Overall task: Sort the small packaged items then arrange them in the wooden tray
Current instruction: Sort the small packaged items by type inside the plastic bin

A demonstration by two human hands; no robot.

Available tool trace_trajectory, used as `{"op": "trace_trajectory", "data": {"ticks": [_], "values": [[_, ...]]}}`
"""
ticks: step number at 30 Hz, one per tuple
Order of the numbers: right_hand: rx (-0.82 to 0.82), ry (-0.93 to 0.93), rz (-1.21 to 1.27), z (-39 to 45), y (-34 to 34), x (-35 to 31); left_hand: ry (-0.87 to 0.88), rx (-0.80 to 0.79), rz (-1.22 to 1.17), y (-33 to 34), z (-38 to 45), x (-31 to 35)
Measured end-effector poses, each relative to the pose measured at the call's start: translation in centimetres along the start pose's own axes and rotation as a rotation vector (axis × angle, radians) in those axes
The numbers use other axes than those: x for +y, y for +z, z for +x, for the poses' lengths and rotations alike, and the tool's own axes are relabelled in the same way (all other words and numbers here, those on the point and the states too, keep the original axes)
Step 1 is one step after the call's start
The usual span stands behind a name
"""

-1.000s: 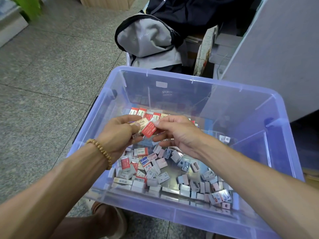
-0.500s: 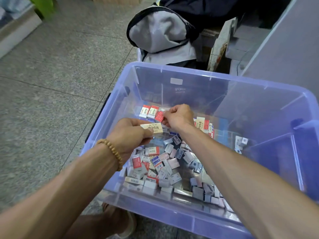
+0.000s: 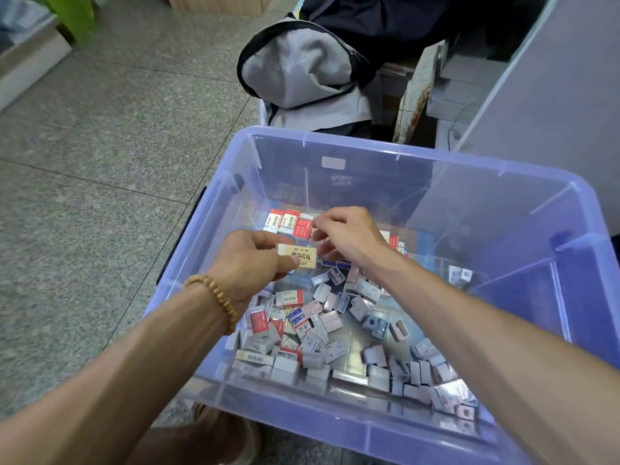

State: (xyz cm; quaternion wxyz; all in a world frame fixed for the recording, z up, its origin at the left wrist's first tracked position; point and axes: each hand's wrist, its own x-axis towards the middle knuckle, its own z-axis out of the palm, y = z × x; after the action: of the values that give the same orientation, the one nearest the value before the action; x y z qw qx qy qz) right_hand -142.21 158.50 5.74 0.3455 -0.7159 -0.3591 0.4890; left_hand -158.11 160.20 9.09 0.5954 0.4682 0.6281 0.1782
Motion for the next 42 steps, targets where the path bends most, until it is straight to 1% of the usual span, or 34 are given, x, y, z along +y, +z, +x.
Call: {"op": "trace_trajectory", "data": {"ticks": [3, 4, 5, 7, 11, 14, 16, 19, 21, 24, 26, 29, 33, 38, 39, 40, 42], "values": [[-0.256, -0.004, 0.078, -2.7, -1.5, -0.3, 0.035, -0.042, 0.026, 0.6, -0.4, 0.4], [-0.305, -0.002, 0.084, -3.4, -2.0, -0.2, 0.042, -0.062, 0.045, 0.8, -0.5, 0.6], [-0.321, -0.009, 0.07, -3.9, -2.4, 0.0, 0.047, -0.082, 0.07, 1.1, -0.7, 0.7], [-0.3, -0.012, 0.051, -4.3, -3.1, 0.5, 0.062, -0.119, 0.113, 1.5, -1.0, 1.0], [-0.273, 0.005, 0.118, -4.6, -3.7, 1.1, 0.076, -0.172, 0.131, 1.9, -1.3, 1.5], [-0.213, 0.023, 0.151, -4.6, -3.8, 1.2, 0.058, -0.117, 0.167, 2.0, -0.7, 1.5], [-0.124, 0.049, 0.13, -4.3, -4.1, 1.3, 0.044, -0.072, 0.184, 1.8, -0.5, 1.3], [0.051, 0.13, 0.022, -3.0, -4.3, 2.2, 0.044, -0.029, 0.17, 1.4, -0.4, 1.2], [0.119, 0.181, 0.004, -1.6, -3.8, 2.6, 0.056, 0.001, 0.173, 1.2, -0.3, 1.2], [0.226, 0.197, -0.034, 0.6, -2.0, 2.6, 0.055, 0.025, 0.172, 1.1, -0.1, 1.2], [0.274, 0.205, -0.116, 1.6, -0.9, 2.3, 0.063, 0.027, 0.186, 1.1, -0.1, 1.3], [0.287, 0.196, -0.238, 2.4, 0.0, 2.2, 0.072, 0.028, 0.203, 0.9, -0.2, 1.4], [0.254, 0.088, -0.392, 3.3, 0.9, 1.9, 0.067, 0.054, 0.221, 0.4, 0.1, 1.4], [0.166, 0.025, -0.463, 3.1, 0.4, 1.7, 0.096, 0.057, 0.228, 0.4, 0.2, 1.5], [0.143, 0.008, -0.443, 2.3, 0.0, 1.7, 0.105, 0.056, 0.23, 0.5, 0.2, 1.5], [0.093, 0.001, -0.369, 1.2, -0.5, 1.6, 0.115, 0.056, 0.23, 0.6, 0.3, 1.5], [-0.121, 0.087, -0.074, -1.2, -1.4, 1.4, 0.14, 0.051, 0.218, 1.0, 0.4, 1.3]]}}
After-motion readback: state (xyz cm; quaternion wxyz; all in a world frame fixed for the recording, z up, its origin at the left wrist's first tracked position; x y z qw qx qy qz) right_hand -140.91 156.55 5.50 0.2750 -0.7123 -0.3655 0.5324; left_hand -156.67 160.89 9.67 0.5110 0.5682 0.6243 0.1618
